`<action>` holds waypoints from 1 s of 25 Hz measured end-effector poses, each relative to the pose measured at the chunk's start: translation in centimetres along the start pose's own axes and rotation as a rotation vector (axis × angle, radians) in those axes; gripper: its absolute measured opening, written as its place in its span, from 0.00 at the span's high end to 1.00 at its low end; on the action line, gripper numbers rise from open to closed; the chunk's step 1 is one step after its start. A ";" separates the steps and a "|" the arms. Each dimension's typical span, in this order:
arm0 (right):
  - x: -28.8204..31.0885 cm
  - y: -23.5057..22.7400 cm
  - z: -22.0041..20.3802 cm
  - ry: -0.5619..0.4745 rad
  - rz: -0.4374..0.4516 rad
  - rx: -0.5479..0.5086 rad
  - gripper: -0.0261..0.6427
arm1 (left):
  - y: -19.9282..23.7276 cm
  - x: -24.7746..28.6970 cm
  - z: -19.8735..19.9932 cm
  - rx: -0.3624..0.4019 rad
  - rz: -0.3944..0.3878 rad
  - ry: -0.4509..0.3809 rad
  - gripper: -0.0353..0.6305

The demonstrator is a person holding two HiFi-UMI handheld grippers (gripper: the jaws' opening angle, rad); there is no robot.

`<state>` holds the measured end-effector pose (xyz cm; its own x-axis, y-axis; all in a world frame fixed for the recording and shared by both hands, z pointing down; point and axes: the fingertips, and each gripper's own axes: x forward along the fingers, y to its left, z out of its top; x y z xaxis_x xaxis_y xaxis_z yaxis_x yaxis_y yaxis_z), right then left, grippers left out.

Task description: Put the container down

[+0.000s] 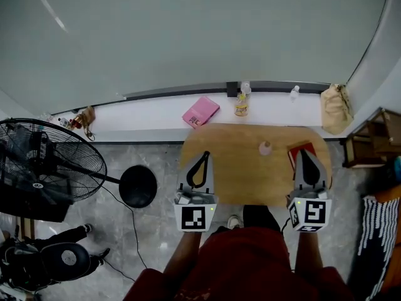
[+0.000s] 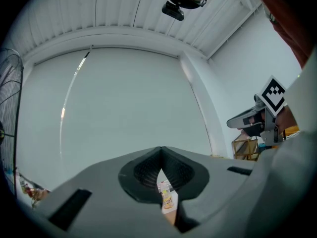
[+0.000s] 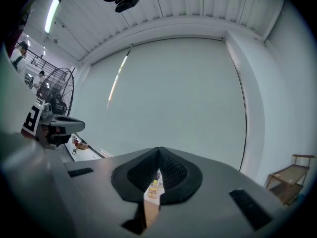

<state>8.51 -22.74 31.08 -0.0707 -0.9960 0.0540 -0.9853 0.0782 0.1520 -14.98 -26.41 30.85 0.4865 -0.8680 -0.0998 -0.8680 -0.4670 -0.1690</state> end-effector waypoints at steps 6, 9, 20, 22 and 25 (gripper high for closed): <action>0.0 0.2 0.0 0.007 -0.003 -0.006 0.97 | 0.1 -0.1 -0.1 0.001 -0.006 -0.005 0.94; 0.2 0.3 -0.2 0.013 -0.001 -0.007 0.97 | 0.2 -0.1 -0.3 0.005 -0.008 0.001 0.94; 0.0 1.1 -0.6 0.025 -0.001 -0.015 0.97 | 0.8 -0.6 -0.9 -0.020 0.000 0.001 0.94; -0.2 1.3 -0.7 0.026 -0.002 -0.016 0.97 | 0.8 -0.7 -0.9 -0.030 0.004 -0.005 0.94; -0.3 1.3 -1.0 0.028 -0.002 -0.016 0.97 | 0.7 -0.8 -1.0 -0.038 0.007 -0.003 0.94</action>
